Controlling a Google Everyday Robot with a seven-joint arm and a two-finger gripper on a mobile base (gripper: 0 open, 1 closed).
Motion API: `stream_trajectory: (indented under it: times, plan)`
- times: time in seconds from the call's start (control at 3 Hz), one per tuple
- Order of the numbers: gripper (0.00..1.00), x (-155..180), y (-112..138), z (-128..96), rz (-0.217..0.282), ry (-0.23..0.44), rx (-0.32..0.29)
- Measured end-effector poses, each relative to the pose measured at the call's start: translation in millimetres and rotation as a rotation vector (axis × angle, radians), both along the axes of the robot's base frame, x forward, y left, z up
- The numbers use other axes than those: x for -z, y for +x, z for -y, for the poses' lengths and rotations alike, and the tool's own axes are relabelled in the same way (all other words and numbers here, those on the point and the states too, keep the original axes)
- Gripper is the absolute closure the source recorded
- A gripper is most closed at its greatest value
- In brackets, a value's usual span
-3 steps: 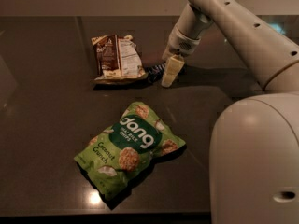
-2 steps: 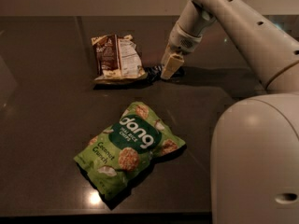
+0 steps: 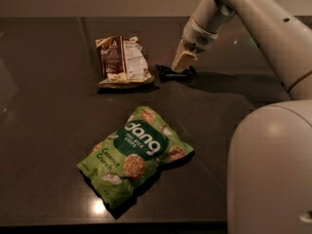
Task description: Pick rxbar blueberry
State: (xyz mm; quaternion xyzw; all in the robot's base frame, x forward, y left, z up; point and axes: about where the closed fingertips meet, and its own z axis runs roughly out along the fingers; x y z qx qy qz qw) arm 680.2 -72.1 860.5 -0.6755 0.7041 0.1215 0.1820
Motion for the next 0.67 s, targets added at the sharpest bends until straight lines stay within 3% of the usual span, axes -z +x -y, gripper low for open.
stream_trajectory:
  times: [0.33, 0.67]
  plan:
    - [1.00, -18.4, -9.0, 8.3, 0.016, 0.028, 0.004]
    - [1.00, -38.5, -15.0, 19.3, 0.034, 0.046, 0.019]
